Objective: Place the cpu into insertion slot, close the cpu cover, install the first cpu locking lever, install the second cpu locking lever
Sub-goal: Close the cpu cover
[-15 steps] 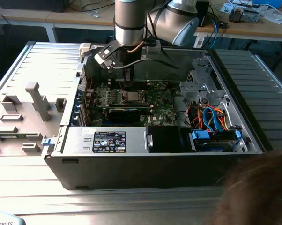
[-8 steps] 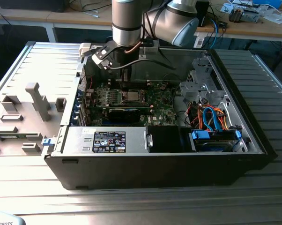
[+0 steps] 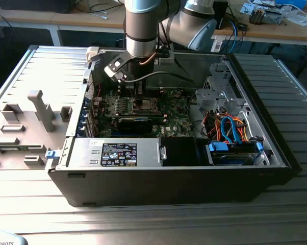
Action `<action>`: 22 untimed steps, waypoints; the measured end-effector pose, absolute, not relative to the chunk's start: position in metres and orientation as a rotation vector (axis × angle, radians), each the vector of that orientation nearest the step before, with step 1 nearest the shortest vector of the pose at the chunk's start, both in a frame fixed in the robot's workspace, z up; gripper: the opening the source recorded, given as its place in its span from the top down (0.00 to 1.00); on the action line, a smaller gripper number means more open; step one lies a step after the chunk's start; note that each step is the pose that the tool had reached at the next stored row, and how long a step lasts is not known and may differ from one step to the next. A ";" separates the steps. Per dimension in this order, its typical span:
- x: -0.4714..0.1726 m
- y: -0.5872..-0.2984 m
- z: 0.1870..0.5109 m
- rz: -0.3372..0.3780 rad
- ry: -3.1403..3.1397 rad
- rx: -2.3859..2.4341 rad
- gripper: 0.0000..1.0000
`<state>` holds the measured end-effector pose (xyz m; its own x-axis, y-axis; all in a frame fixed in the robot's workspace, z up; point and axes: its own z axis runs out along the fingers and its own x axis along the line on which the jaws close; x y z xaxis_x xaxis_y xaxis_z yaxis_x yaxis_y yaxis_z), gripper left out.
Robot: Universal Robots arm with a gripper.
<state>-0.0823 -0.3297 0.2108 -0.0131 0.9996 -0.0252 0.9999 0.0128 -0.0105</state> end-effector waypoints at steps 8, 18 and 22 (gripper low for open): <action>-0.082 -0.330 0.205 -0.040 2.228 2.199 0.89; -0.078 -0.330 0.208 -0.039 2.228 2.199 0.89; -0.075 -0.330 0.211 -0.040 2.228 2.199 0.89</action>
<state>-0.0750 -0.3301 0.2111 -0.0131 0.9996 -0.0254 0.9999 0.0128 -0.0107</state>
